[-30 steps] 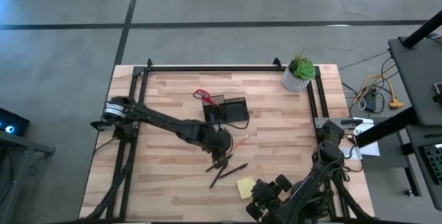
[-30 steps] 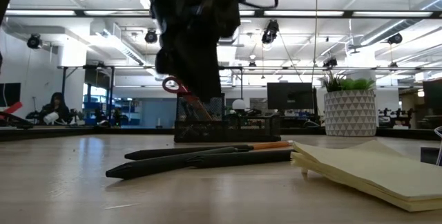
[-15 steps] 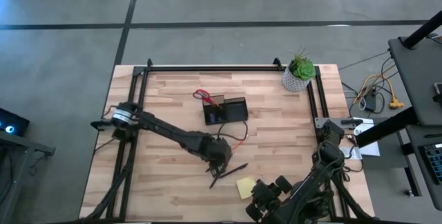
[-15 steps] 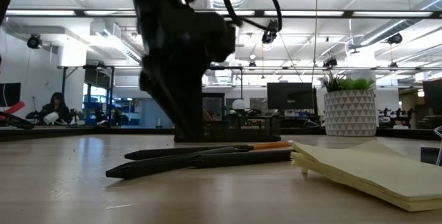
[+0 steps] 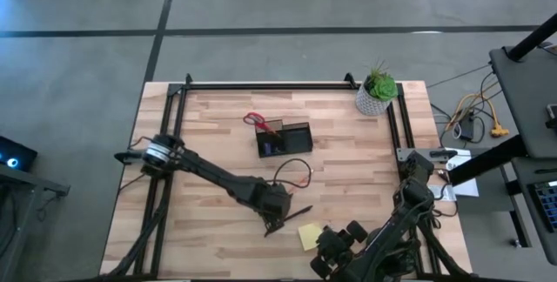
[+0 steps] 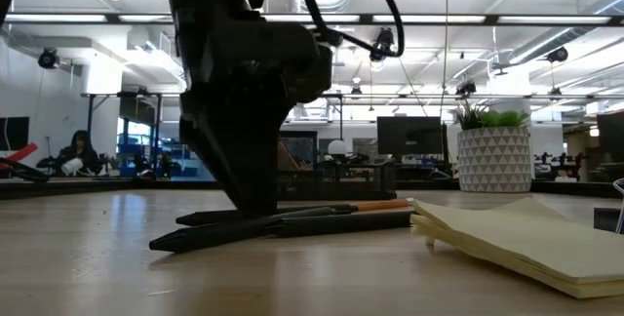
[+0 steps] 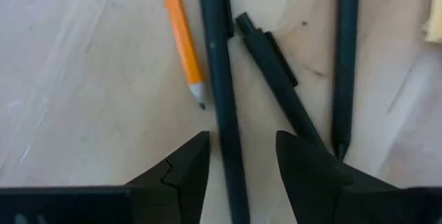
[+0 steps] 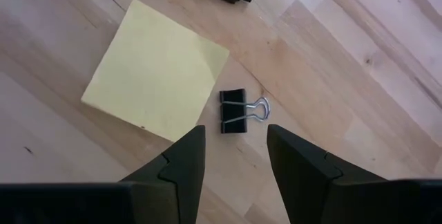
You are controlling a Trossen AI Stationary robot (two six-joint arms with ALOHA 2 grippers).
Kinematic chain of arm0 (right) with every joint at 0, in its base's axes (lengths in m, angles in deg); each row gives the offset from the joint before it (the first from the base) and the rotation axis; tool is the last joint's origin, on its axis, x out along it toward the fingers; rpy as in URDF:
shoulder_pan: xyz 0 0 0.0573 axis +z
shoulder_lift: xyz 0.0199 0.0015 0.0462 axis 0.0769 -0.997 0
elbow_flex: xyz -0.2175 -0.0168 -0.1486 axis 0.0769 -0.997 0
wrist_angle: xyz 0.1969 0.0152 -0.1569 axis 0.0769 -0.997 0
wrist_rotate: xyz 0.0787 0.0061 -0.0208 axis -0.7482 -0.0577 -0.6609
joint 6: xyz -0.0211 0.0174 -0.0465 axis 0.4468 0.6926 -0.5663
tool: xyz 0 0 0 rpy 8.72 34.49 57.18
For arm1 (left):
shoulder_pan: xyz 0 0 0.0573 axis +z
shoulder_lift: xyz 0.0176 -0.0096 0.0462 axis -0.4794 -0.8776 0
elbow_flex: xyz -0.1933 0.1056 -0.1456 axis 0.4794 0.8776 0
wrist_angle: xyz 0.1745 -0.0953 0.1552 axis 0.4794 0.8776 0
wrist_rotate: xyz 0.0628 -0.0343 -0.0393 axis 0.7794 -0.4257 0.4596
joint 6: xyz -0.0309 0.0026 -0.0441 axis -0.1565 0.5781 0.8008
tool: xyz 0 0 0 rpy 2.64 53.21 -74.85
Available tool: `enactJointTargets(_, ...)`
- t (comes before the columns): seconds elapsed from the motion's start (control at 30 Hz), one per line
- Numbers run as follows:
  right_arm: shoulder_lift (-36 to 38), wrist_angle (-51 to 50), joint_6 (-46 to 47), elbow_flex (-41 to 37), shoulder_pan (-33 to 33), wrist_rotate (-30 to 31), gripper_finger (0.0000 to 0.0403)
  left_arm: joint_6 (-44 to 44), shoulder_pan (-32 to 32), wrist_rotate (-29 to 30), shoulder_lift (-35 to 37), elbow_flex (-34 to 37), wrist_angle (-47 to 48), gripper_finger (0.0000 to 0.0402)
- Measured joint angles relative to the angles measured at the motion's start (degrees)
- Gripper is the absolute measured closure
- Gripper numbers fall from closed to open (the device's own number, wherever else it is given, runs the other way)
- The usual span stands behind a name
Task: Pick and place office supplies into organizer
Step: Put the pencil into the top left section of the desk organizer
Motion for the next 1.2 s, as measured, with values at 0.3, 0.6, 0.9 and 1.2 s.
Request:
enactJointTargets(0.3,0.0,0.7,0.2,0.0,0.3,-1.4,0.0252,1.3,-0.1,0.1,1.5,-2.6,0.1,0.0249)
enactJointTargets(0.6,0.0,2.4,1.2,0.0,0.3,-1.6,0.0252,-4.0,2.1,4.6,4.1,-4.6,1.9,0.0249)
enactJointTargets(0.9,0.0,2.8,4.5,0.0,0.7,-2.6,0.0252,-6.0,6.0,5.8,3.6,-4.5,5.7,0.0249)
enactJointTargets(1.2,0.0,2.9,4.6,-0.3,1.0,-2.8,0.0252,-4.6,4.0,4.5,3.6,-1.5,5.3,0.0249)
